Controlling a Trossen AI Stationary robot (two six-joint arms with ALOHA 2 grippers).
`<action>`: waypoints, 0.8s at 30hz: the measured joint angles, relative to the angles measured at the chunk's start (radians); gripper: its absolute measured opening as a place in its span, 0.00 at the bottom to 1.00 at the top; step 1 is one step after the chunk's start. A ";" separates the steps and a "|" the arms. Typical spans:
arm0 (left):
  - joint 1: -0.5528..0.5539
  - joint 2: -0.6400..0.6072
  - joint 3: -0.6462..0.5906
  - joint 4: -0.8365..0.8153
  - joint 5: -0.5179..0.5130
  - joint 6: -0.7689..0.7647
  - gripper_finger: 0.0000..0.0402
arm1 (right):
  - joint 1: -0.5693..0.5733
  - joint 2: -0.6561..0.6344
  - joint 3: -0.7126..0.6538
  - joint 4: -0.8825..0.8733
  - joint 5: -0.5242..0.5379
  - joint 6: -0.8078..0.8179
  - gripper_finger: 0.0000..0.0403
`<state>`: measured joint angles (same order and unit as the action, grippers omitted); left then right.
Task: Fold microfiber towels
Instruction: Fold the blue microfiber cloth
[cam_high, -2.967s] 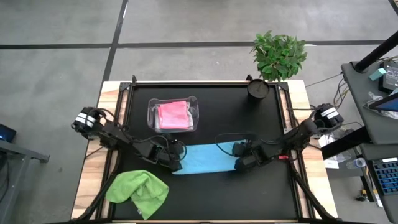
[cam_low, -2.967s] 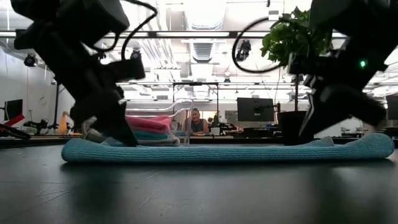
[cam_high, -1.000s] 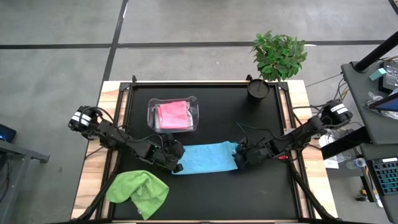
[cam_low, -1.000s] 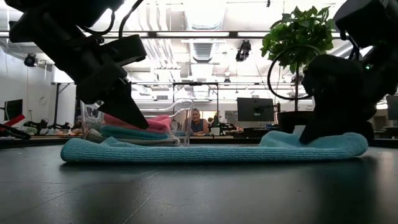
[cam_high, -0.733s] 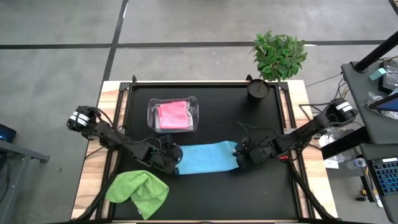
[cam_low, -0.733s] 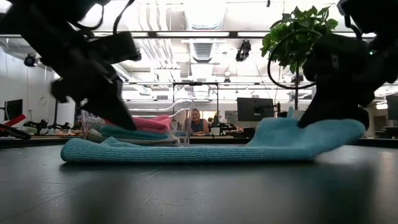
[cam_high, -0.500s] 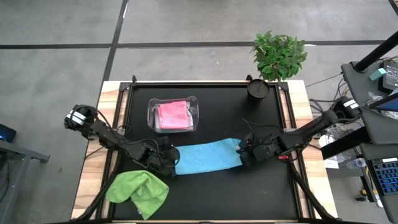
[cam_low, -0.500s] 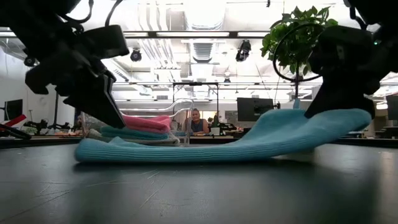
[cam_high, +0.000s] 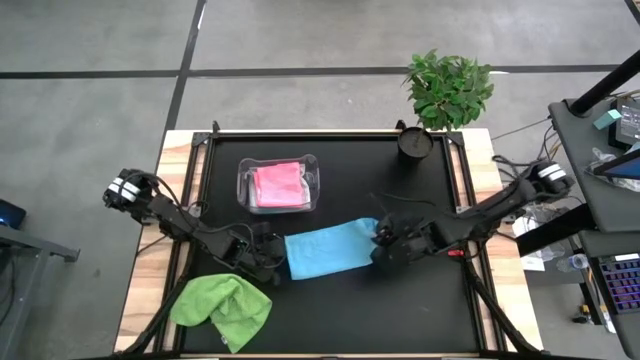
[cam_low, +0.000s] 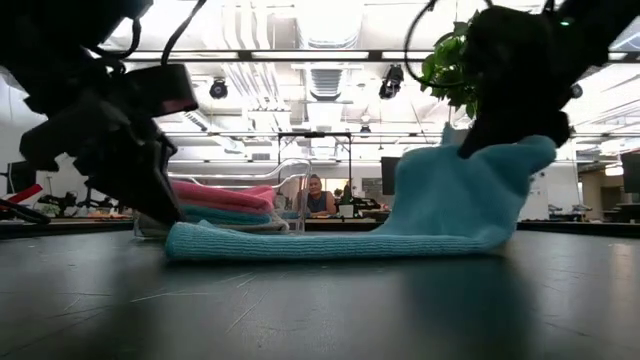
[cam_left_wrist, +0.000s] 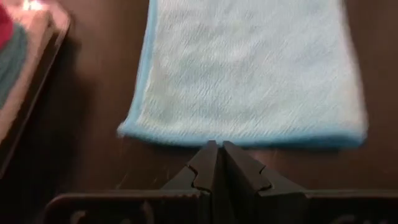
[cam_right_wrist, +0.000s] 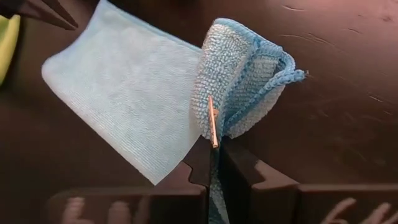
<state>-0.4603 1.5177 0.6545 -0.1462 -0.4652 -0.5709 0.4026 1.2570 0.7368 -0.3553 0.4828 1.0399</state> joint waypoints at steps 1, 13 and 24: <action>0.000 0.000 -0.013 0.040 0.000 0.000 0.02 | 0.000 0.034 0.025 0.001 0.001 -0.005 0.03; 0.000 0.006 -0.083 0.169 0.001 0.001 0.02 | -0.060 0.433 0.398 0.012 -0.013 -0.240 0.03; 0.000 0.006 -0.090 0.195 0.001 0.001 0.02 | -0.098 0.671 0.691 -0.143 -0.037 -0.364 0.03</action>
<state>-0.4599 1.5234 0.5640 0.0484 -0.4641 -0.5701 0.3046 1.9277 1.4273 -0.4981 0.4458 0.6762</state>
